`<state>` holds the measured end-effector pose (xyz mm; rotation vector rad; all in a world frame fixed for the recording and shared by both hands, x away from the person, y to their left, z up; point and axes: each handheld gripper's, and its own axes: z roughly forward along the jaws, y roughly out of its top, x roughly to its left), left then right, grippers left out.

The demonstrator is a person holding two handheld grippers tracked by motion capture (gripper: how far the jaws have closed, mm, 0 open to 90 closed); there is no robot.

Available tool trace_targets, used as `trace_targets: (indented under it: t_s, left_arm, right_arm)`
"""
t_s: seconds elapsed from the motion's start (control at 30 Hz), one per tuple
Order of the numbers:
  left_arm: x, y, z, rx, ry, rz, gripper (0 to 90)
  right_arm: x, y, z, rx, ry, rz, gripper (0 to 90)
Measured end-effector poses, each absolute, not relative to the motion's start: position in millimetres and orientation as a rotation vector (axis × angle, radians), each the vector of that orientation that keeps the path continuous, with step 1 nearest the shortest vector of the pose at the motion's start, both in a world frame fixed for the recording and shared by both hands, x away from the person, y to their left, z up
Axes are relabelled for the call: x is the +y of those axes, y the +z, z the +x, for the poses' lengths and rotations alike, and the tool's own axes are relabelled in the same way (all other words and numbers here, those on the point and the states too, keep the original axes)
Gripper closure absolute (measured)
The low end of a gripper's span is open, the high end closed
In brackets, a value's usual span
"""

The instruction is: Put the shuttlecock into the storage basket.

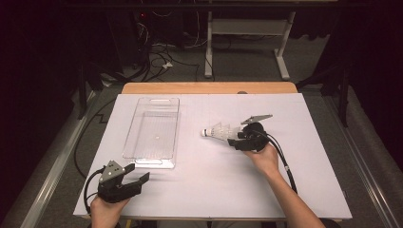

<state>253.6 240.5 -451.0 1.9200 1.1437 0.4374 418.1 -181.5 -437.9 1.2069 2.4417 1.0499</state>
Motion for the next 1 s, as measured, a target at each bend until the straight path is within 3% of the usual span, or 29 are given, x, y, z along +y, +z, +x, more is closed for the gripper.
trace_targets:
  t_s: [0.7,1.0]
  left_arm:
    - [239,-450,253,1.132,0.444,1.93,34.2]
    - [239,-450,252,1.131,0.445,1.931,34.2]
  right_arm:
    - [-160,-441,431,2.441,1.081,1.192,46.8]
    - [-154,-441,434,2.443,1.08,1.176,53.1]
